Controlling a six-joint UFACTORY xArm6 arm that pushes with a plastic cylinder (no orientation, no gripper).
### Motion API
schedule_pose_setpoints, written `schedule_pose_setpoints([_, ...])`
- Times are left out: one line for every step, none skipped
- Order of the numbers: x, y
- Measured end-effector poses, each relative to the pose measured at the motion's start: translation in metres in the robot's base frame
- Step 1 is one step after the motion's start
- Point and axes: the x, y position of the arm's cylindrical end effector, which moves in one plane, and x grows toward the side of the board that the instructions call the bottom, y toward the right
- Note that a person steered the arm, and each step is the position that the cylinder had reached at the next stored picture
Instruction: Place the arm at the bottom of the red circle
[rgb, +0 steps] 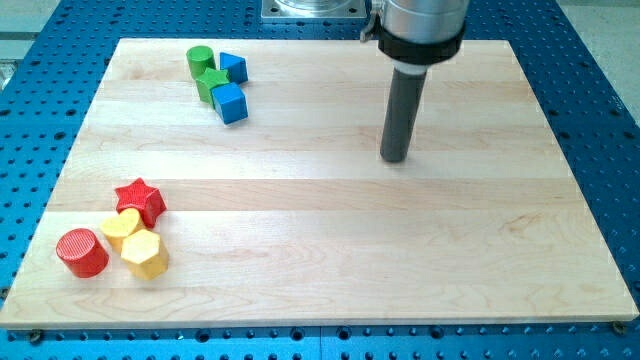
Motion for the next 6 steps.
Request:
schedule_pose_setpoints([0.077,-0.062])
schedule_pose_setpoints([0.099,-0.123])
schedule_pose_setpoints([0.105,-0.127])
schedule_pose_setpoints([0.158,-0.181])
schedule_pose_setpoints([0.174,-0.230])
schedule_pose_setpoints([0.174,-0.303])
